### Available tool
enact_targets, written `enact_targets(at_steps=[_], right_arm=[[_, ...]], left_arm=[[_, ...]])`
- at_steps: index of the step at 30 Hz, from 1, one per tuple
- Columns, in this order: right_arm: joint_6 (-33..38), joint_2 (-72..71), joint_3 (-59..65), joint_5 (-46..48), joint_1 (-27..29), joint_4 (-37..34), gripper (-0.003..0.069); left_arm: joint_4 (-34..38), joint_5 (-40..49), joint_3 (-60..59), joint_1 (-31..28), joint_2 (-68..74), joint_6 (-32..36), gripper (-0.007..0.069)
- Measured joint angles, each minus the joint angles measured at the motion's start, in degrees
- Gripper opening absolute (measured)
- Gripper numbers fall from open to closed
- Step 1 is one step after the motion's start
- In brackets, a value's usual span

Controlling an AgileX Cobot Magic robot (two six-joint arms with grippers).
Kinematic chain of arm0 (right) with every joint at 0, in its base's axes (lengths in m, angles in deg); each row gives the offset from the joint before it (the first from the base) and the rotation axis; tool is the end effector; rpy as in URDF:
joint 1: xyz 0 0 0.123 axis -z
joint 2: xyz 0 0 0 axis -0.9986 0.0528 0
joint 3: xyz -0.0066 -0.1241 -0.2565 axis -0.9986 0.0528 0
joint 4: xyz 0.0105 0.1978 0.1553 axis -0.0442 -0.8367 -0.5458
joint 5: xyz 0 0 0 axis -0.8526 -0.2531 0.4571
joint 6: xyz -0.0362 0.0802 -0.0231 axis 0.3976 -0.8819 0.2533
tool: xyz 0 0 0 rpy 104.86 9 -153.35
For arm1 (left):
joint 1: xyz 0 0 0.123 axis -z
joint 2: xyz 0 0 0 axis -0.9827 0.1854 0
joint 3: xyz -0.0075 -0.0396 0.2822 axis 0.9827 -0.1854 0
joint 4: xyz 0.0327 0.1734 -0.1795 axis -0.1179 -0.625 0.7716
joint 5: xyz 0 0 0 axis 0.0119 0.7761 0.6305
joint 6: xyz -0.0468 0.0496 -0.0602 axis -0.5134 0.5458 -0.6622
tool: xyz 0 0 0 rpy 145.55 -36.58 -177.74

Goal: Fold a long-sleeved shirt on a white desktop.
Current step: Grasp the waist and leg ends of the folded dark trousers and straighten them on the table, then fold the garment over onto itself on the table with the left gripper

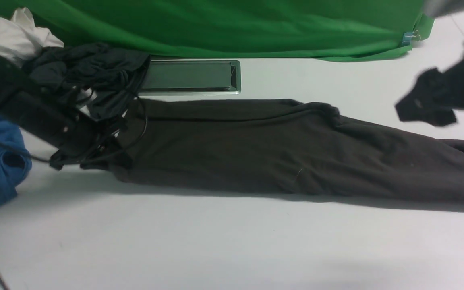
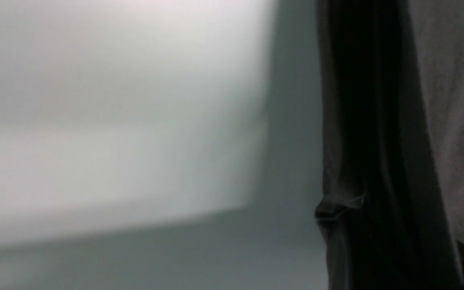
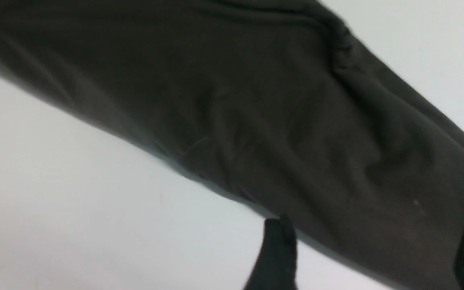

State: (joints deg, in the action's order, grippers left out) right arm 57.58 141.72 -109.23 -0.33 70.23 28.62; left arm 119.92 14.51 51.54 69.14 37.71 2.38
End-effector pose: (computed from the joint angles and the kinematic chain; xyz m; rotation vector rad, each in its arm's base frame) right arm 0.2313 0.0755 0.3530 -0.4446 2.4699 0.1812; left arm 0.3676 0.0215 0.1598 -0.2784 2.8763 -0.7265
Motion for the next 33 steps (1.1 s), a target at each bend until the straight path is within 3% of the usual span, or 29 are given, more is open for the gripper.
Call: enact_targets(at_steps=[4, 6, 11, 17, 20, 23, 27, 29, 30, 31, 32, 33], right_arm=[[0.1, -7.9, 3.6, 0.1, 0.0, 0.0, 0.0165], [0.1, -11.3, 4.0, -0.3, 0.0, 0.0, 0.0074], [0.0, -18.0, 4.0, -1.6, 0.0, 0.0, 0.002], [-0.7, -18.7, 4.2, -1.6, 0.0, 0.0, 0.0024], [-1.1, -18.7, 4.2, -1.7, 0.0, 0.0, 0.0036], [-1.5, -18.7, 4.2, -1.7, 0.0, 0.0, 0.0046], [-1.8, -18.7, 4.2, -1.5, 0.0, -0.1, 0.0064], [-1.9, -18.8, 4.2, -0.7, 0.0, -0.2, 0.007], [-1.9, -18.8, 4.2, -0.6, 0.0, -0.2, 0.0071], [-2.1, -18.9, 4.2, 0.1, 0.0, -0.2, 0.0076], [-2.2, -19.2, 4.2, 0.7, 0.0, -0.2, 0.0079], [-2.2, -19.2, 4.2, 0.8, 0.0, -0.2, 0.0079]], left_arm=[[-0.8, -5.8, -8.9, -2.7, -9.1, 0.3, 0.0082], [-1.2, -7.8, -12.7, -5.2, -13.7, 0.5, 0.0082], [-0.1, -9.3, -14.8, -11.3, -23.6, 2.6, 0.0082], [3.1, -2.7, -3.8, -10.1, -27.6, 4.6, 0.0082], [4.2, -0.3, 4.7, -4.4, -26.6, 4.4, 0.0082], [4.6, -0.7, 10.8, 5.1, -24.5, 3.4, 0.0082], [5.5, -7.5, 20.3, 26.9, -15.6, 2.0, 0.0082], [5.7, -10.9, 23.4, 35.1, -10.2, 1.8, 0.0082], [5.7, -11.4, 23.8, 35.9, -9.6, 1.8, 0.0082], [5.9, -16.3, 26.3, 43.0, -3.5, 1.9, 0.0082], [5.9, -19.1, 27.6, 46.4, 0.1, 2.5, 0.0082], [5.8, -19.7, 27.8, 46.4, 0.9, 2.7, 0.0082]])
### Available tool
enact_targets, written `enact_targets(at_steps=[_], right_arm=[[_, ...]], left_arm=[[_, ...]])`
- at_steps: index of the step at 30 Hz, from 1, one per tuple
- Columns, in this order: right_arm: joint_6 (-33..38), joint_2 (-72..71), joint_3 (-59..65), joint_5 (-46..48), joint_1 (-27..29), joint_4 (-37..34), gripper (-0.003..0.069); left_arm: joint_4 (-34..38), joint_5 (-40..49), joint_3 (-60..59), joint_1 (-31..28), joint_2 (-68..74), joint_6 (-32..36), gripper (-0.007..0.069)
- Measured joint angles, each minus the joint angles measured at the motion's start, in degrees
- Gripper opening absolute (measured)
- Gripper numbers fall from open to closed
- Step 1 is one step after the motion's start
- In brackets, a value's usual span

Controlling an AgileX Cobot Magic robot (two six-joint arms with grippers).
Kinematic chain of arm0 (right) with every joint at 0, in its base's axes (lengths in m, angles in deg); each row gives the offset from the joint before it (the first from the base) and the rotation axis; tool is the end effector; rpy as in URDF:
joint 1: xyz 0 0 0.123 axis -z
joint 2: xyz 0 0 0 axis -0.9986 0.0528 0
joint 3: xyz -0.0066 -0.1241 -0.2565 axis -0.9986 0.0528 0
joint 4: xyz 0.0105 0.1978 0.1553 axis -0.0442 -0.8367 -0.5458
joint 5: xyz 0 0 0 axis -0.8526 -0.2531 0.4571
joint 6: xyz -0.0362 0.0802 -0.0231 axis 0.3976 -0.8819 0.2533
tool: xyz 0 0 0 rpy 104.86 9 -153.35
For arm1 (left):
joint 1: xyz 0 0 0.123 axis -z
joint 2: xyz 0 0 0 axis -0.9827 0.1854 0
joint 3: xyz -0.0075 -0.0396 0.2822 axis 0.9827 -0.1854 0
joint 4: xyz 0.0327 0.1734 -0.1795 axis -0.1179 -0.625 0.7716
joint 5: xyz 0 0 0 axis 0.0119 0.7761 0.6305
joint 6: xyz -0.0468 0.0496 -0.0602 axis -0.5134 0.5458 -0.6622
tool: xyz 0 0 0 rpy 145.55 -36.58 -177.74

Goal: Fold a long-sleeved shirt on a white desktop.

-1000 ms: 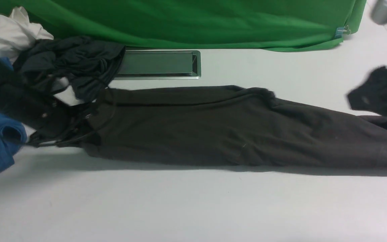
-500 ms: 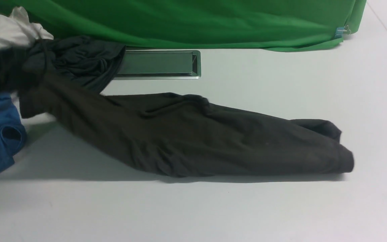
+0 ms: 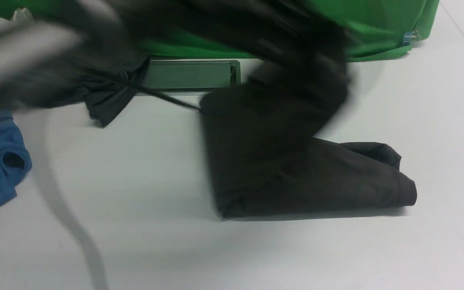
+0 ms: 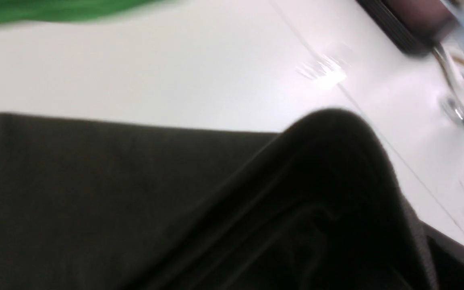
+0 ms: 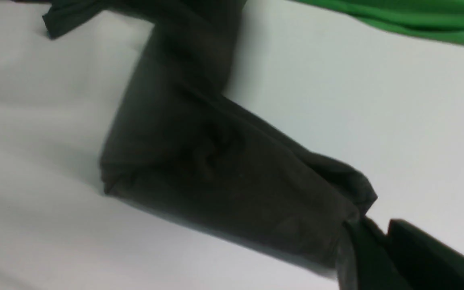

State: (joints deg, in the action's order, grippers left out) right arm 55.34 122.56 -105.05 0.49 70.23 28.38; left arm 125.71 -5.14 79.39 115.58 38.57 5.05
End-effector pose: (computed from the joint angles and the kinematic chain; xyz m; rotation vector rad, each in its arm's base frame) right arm 0.1482 0.0509 0.3968 -0.3680 2.2339 0.2299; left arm 0.3549 -0.3020 0.3002 0.6688 2.1688 -0.8902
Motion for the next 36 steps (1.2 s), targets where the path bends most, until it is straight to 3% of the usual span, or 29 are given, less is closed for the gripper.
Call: enact_targets(at_steps=[1, 3, 8, 11, 16, 17, 18, 20, 24, 28, 30, 32, 34, 36], right_arm=[[-0.3, -0.2, 0.0, 0.7, 0.0, 0.0, 0.0084], [-0.4, -0.3, 0.0, 1.6, 0.0, -0.1, 0.0092], [-0.6, -0.6, 0.0, 4.1, 0.0, -0.1, 0.0111], [-0.6, -0.7, 0.0, 4.7, 0.0, -0.1, 0.0116], [-0.7, -1.2, -0.1, 3.9, 0.0, -0.4, 0.0139], [-0.7, -2.0, -0.7, 3.5, 0.0, -0.8, 0.0148], [-0.7, -2.1, -0.8, 3.4, 0.0, -0.8, 0.0148], [-0.7, -3.8, -3.1, 1.3, 0.0, -1.1, 0.016], [-0.7, -4.8, -4.7, -2.3, 0.0, -1.3, 0.0169], [3.7, -2.1, -4.8, -1.3, 0.0, -4.6, 0.0144], [8.4, 4.3, -4.8, 0.0, 0.0, -8.8, 0.0049], [9.4, 6.6, -4.8, 0.1, 0.0, -9.6, 0.0036], [11.2, 15.9, -4.9, -0.5, 0.0, -10.1, 0.0018], [11.4, 21.3, -4.9, -1.5, 0.0, -10.3, 0.0015]], left_arm=[[-0.6, -2.8, 1.7, 4.6, 5.1, 0.7, 0.0082], [-2.1, -4.4, 4.1, 8.2, 11.1, 0.6, 0.0085], [-3.2, -5.1, 9.4, 10.8, 20.2, -2.2, 0.0171], [-3.9, -5.5, 10.4, 10.6, 19.9, -2.5, 0.0248], [-10.0, -2.2, 11.3, 10.1, 15.7, -2.6, 0.0503], [-14.2, 0.6, 11.3, 9.3, 12.7, -2.8, 0.0596], [-14.7, 1.0, 11.3, 9.3, 12.7, -2.8, 0.0596], [-21.2, 7.3, 11.3, 6.5, 6.7, -3.4, 0.067], [-25.7, 16.5, 11.8, -0.6, -1.5, -4.4, 0.0691], [-23.8, 27.9, 12.0, -9.1, -6.5, -3.3, 0.0645], [-16.6, 35.3, 10.7, -16.8, -8.1, -0.3, 0.0468], [-14.7, 35.7, 9.2, -18.4, -8.5, 0.6, 0.0402], [-10.9, 36.4, 3.2, -22.3, -9.9, 2.8, 0.0151], [-10.2, 36.5, -1.5, -23.6, -10.9, 4.5, 0.0069]])
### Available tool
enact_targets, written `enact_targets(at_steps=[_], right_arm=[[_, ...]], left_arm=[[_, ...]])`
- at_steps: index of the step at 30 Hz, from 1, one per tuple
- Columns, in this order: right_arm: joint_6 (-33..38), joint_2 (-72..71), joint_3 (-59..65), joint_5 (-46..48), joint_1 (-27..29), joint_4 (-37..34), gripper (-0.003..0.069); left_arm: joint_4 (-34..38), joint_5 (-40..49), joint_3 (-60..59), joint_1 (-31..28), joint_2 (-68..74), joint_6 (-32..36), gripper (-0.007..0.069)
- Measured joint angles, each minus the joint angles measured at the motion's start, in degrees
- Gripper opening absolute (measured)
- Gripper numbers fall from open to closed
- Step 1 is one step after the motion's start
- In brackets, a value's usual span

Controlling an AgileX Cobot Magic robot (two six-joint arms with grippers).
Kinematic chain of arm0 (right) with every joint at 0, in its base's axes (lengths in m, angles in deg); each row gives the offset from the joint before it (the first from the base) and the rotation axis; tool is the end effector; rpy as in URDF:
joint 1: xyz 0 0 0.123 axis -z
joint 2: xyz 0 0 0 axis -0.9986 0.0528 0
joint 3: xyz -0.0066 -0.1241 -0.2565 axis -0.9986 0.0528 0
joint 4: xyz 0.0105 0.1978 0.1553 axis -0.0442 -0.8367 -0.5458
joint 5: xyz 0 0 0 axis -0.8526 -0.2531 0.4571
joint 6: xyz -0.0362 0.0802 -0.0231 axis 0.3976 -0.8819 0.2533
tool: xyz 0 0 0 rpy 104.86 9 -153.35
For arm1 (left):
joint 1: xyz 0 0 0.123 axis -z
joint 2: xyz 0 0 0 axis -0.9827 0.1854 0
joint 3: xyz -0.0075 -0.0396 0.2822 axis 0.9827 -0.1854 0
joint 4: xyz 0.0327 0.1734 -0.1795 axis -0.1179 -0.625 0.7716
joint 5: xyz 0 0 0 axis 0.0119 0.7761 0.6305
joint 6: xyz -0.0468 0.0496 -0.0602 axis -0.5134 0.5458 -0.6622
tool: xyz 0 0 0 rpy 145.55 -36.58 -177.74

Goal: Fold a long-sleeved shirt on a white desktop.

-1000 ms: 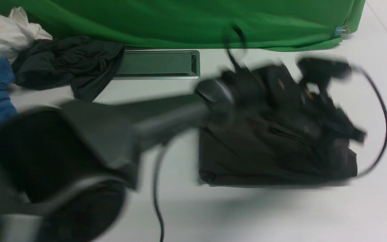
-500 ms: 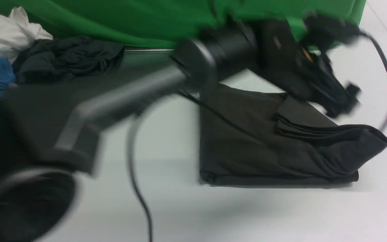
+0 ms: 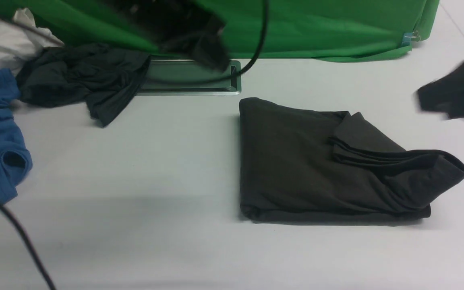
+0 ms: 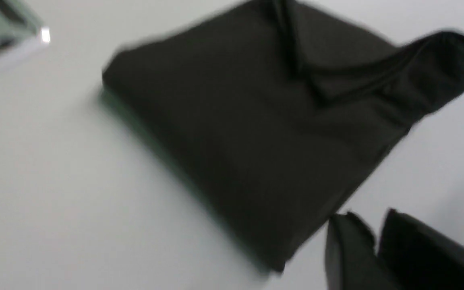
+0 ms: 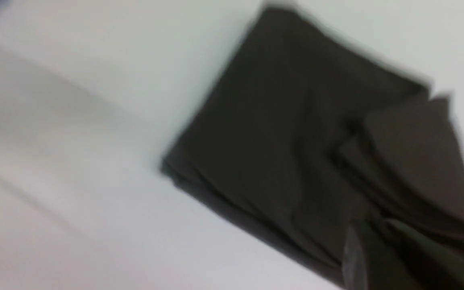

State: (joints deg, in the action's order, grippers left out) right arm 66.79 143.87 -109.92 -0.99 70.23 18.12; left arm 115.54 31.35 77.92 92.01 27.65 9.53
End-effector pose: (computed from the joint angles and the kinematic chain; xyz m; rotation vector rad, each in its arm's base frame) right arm 0.2371 0.0910 0.3502 -0.5632 2.4418 0.3438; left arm 0.3588 -0.1284 0.3414 0.8067 2.4959 -0.7000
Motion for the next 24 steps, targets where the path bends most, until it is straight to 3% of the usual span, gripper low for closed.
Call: enact_targets(at_steps=[2, 5, 8, 14, 17, 24], right_arm=[[0.4, 6.7, 0.0, -2.6, 0.0, -0.1, 0.0015], [0.9, 12.5, 0.0, -6.5, 0.0, 0.1, 0.0019], [1.8, 18.1, 0.0, -9.8, 0.0, 3.5, 0.0077], [5.5, 25.0, 0.0, -15.6, -0.1, 7.1, 0.0378], [5.8, 27.2, 0.0, -17.6, -0.7, 7.1, 0.0415], [5.8, 32.1, 0.0, -23.9, -2.6, 7.3, 0.0424]], left_arm=[[0.6, -0.6, -6.9, -0.4, -1.3, 1.4, 0.0024], [1.8, -4.0, -13.3, -0.3, -2.2, 3.5, 0.0017], [3.7, -8.6, -19.8, -0.1, -2.4, 5.1, 0.0018], [5.2, -14.8, -25.5, 0.4, -2.3, 6.5, 0.0018], [5.2, -15.7, -25.6, 0.4, -2.2, 6.6, 0.0018], [5.2, -16.4, -25.6, 0.4, -2.2, 6.7, 0.0018]])
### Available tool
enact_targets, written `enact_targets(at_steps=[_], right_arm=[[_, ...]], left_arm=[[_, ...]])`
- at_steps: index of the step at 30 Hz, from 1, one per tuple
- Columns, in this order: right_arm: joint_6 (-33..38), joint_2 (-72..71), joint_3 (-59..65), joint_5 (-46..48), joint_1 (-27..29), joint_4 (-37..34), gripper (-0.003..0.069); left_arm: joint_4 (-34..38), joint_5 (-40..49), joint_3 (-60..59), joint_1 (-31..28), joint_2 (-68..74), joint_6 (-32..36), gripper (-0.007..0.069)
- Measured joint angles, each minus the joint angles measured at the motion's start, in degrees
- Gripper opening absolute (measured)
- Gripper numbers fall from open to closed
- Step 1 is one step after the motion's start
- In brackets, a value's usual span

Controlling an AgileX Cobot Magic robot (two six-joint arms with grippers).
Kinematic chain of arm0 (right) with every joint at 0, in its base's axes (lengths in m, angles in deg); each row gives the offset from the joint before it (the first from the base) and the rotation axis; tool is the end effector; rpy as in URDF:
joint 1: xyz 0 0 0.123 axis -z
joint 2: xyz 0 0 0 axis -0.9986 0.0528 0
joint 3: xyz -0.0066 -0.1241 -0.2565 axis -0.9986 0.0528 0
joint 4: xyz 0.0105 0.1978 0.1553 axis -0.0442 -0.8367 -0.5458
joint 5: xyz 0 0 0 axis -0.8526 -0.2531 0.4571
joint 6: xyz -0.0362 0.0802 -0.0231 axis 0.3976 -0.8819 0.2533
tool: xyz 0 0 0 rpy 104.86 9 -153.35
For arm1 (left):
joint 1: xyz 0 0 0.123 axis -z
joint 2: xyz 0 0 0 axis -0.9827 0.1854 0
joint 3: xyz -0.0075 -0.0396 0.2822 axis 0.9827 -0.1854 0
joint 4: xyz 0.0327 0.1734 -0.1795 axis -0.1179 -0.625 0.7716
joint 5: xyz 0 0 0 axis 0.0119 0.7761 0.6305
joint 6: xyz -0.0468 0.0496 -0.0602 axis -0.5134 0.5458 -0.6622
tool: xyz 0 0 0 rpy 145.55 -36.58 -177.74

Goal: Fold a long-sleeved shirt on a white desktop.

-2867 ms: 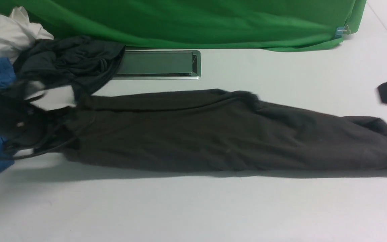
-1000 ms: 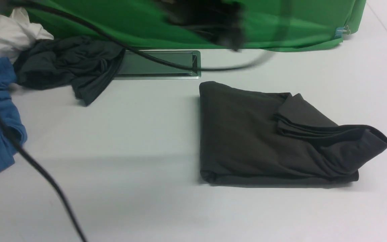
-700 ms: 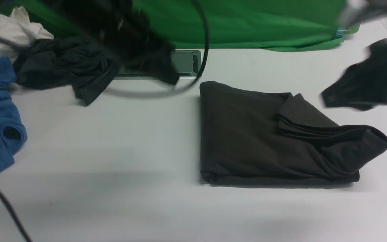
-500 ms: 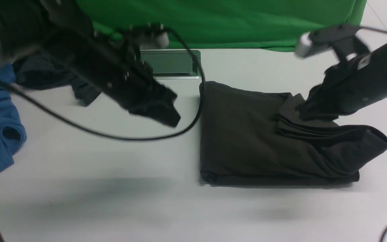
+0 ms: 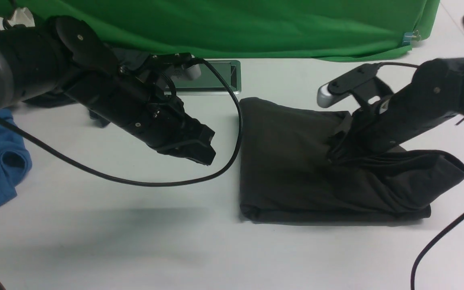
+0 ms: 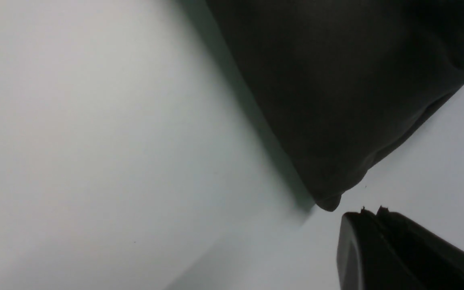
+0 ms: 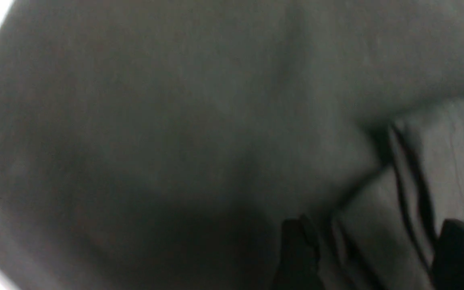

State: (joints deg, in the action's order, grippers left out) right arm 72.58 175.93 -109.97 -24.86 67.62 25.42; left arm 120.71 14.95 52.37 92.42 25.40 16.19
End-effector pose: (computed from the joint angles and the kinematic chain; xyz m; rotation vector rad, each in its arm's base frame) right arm 0.3476 0.1284 0.1897 -0.7708 2.5439 0.1211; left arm 0.3319 -0.1233 0.2412 0.6817 2.6215 -0.7233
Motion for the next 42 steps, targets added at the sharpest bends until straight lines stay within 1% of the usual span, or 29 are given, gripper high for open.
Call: enact_targets(at_steps=[2, 5, 6, 7, 8, 9, 11, 13, 15, 17, 25, 29, 35, 38, 42], right_arm=[[0.0, 1.0, 0.0, -1.7, -0.1, 0.7, 0.0415], [0.0, 2.0, 0.0, -2.2, -0.1, 1.9, 0.0367], [0.0, 2.2, 0.0, -2.2, -0.1, 2.3, 0.0328], [-0.1, 2.2, 0.0, -2.2, -0.1, 2.4, 0.0274], [-0.1, 2.2, 0.0, -2.2, -0.1, 2.4, 0.0274], [-0.1, 2.1, 0.0, -2.2, -0.1, 2.7, 0.0211], [-0.1, 1.9, 0.0, -2.2, -0.1, 3.3, 0.0146], [-0.1, 1.8, 0.0, -2.1, -0.1, 4.3, 0.0101], [-0.1, 1.8, 0.0, -2.1, -0.1, 4.9, 0.0082], [-0.1, 1.8, 0.0, -2.1, 0.1, 5.6, 0.0041], [0.0, 1.1, -2.2, -1.9, 3.8, 7.6, 0.0032], [0.0, 1.0, -4.3, -4.5, 8.0, 7.6, 0.0032], [0.0, 1.0, -4.6, -7.1, 12.1, 8.0, 0.0038], [0.0, 1.0, -4.7, -7.1, 13.4, 8.0, 0.0052], [-0.4, 1.0, -5.1, -4.6, 15.7, 9.0, 0.0138]], left_arm=[[0.0, 0.0, 0.0, 0.0, 0.0, 0.0, 0.0018], [0.0, 0.0, 0.0, 0.0, 0.0, 0.0, 0.0018], [0.0, 0.0, 0.0, 0.0, 0.0, 0.0, 0.0018], [0.0, 0.0, 0.0, 0.0, 0.0, 0.0, 0.0018], [0.0, 0.0, 0.0, 0.0, 0.0, 0.0, 0.0018], [0.0, 0.0, 0.0, 0.0, 0.0, 0.0, 0.0018], [0.0, 0.0, 0.0, 0.0, 0.0, 0.0, 0.0018], [0.0, 0.0, 0.0, 0.0, 0.0, 0.1, 0.0018], [0.0, 0.0, 0.0, 0.0, 0.0, 0.1, 0.0018], [0.0, 0.0, 0.0, 0.0, 0.0, 0.1, 0.0018], [0.0, 0.0, 0.0, 0.0, 0.0, 0.1, 0.0018], [0.0, 0.0, 0.0, 0.0, 0.0, 0.1, 0.0018], [-0.1, 0.2, 0.0, 0.0, 0.0, 0.1, 0.0018], [-0.2, 0.3, 0.0, 0.0, 0.0, 0.1, 0.0018], [-0.3, 0.4, 0.0, 0.0, 0.0, 0.1, 0.0018]])
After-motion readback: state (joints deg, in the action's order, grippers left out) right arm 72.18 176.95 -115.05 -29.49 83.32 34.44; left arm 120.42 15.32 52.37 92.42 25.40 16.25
